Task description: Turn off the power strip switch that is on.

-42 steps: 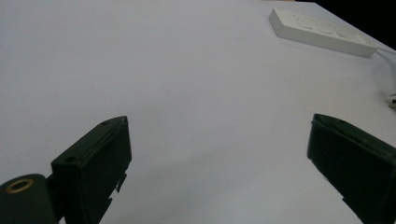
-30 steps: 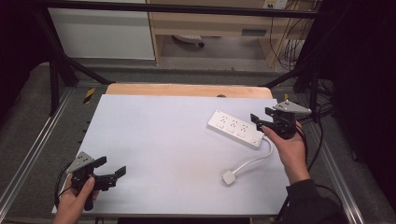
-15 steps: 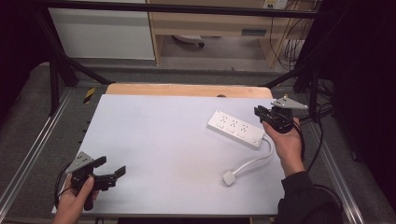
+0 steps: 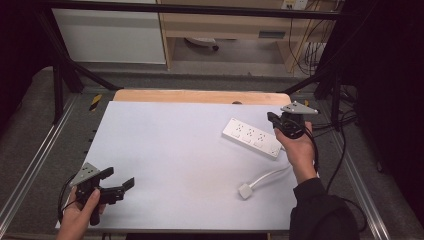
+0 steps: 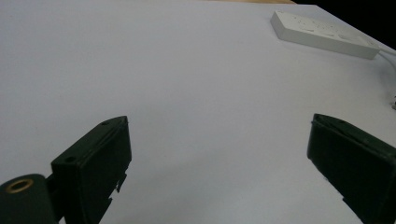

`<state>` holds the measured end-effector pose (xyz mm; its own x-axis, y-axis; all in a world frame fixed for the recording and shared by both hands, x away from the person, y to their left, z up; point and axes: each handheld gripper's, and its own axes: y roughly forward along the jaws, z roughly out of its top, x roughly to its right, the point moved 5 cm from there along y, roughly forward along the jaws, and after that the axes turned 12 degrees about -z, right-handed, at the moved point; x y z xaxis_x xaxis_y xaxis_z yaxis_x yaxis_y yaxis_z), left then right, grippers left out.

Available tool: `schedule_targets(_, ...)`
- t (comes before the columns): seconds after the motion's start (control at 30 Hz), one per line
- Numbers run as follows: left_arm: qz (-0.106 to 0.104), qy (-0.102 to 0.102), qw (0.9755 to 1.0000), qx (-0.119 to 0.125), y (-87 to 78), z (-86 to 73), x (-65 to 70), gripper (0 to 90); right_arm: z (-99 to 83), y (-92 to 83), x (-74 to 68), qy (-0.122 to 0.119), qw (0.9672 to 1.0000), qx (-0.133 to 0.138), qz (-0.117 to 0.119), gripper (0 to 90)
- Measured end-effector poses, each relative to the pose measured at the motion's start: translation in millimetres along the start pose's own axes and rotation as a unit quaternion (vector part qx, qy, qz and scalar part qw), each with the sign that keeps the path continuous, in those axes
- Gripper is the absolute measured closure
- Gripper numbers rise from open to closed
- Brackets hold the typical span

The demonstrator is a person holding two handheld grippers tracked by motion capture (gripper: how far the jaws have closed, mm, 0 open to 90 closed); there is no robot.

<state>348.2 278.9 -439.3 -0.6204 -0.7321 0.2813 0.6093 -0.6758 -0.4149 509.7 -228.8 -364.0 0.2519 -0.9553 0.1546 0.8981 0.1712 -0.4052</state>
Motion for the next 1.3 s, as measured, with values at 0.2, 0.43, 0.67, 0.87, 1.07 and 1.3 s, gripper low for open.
schedule_targets(0.2, 0.0, 0.0, 1.0, 0.001, -0.1, 0.0, 0.1, 6.3, -2.8, 9.5, -6.0, -0.004, 1.0, -0.008, 0.003, 90.0)
schedule_targets(0.43, 0.0, 0.0, 1.0, 0.001, -0.1, 0.1, 0.0, 6.3, -6.8, 20.6, -10.1, -0.008, 0.9997, -0.02, 0.009, 90.0)
schedule_targets(0.67, 0.0, 0.001, 1.0, 0.003, 0.0, 0.2, 0.1, 6.3, -10.3, 25.9, -12.3, -0.005, 0.9995, -0.029, 0.012, 90.0)
schedule_targets(0.87, 0.0, 0.001, 1.0, 0.004, -0.4, 0.3, 0.2, 6.3, -14.0, 29.4, -14.7, -0.005, 0.9992, -0.037, 0.012, 90.0)
schedule_targets(1.07, 0.0, 0.001, 1.0, 0.003, -0.3, 0.3, 0.1, 6.3, -20.4, 33.3, -18.7, -0.004, 0.9989, -0.045, 0.014, 90.0)
schedule_targets(1.3, 0.0, 0.002, 1.0, 0.003, -0.3, 0.2, 0.0, 6.3, -30.1, 37.7, -21.4, -0.005, 0.9984, -0.055, 0.015, 90.0)
